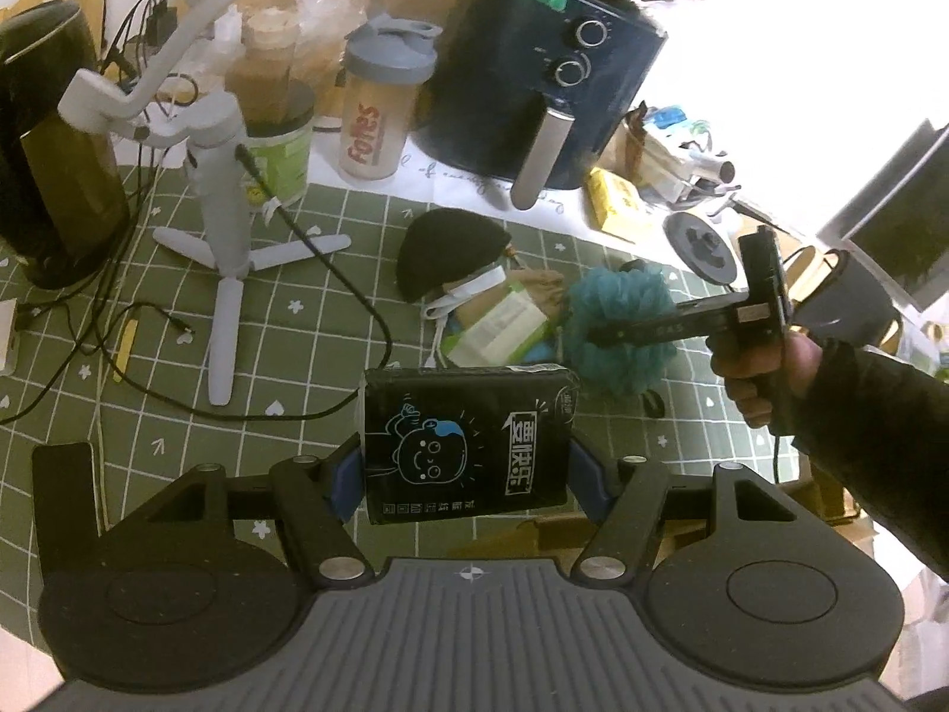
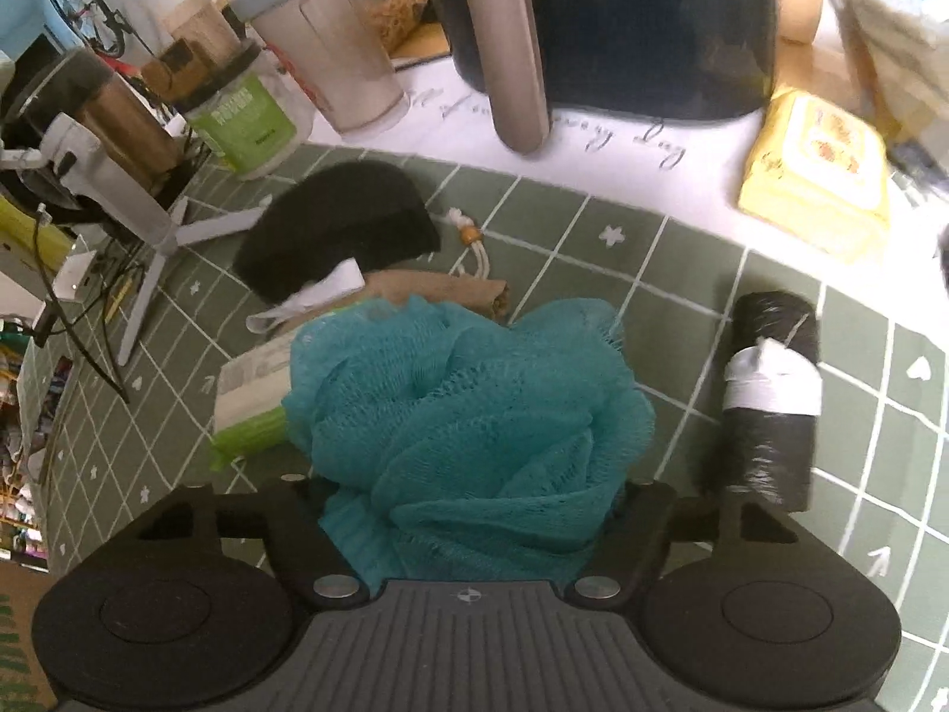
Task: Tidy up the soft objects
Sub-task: 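Grasp the blue mesh pouf with the right gripper while the left gripper holds the card package, then lower both held items into the cardboard box and open both grippers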
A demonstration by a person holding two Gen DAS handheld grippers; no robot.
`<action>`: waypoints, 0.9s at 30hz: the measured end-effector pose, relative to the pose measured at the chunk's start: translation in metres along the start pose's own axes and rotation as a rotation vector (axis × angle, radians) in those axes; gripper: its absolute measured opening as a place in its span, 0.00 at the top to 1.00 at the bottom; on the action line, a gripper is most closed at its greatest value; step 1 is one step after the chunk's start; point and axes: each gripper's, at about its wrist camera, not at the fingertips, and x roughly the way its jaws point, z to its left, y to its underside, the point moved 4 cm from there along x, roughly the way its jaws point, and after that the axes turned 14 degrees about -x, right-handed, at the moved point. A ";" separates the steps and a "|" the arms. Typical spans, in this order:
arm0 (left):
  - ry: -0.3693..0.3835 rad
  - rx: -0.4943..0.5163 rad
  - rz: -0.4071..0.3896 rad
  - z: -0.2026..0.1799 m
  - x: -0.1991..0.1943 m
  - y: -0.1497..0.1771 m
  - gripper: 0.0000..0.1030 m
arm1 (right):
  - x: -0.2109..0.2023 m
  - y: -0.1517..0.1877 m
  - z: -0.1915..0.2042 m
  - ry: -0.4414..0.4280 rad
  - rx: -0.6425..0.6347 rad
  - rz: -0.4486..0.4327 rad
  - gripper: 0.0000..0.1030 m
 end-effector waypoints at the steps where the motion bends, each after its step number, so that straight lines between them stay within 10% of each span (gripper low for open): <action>1: 0.001 0.004 -0.003 -0.001 -0.001 0.000 0.36 | -0.007 0.000 -0.001 0.002 0.008 -0.015 0.29; 27: 0.081 0.144 -0.007 -0.053 -0.020 0.026 0.36 | -0.183 0.025 0.051 0.088 -0.028 -0.245 0.30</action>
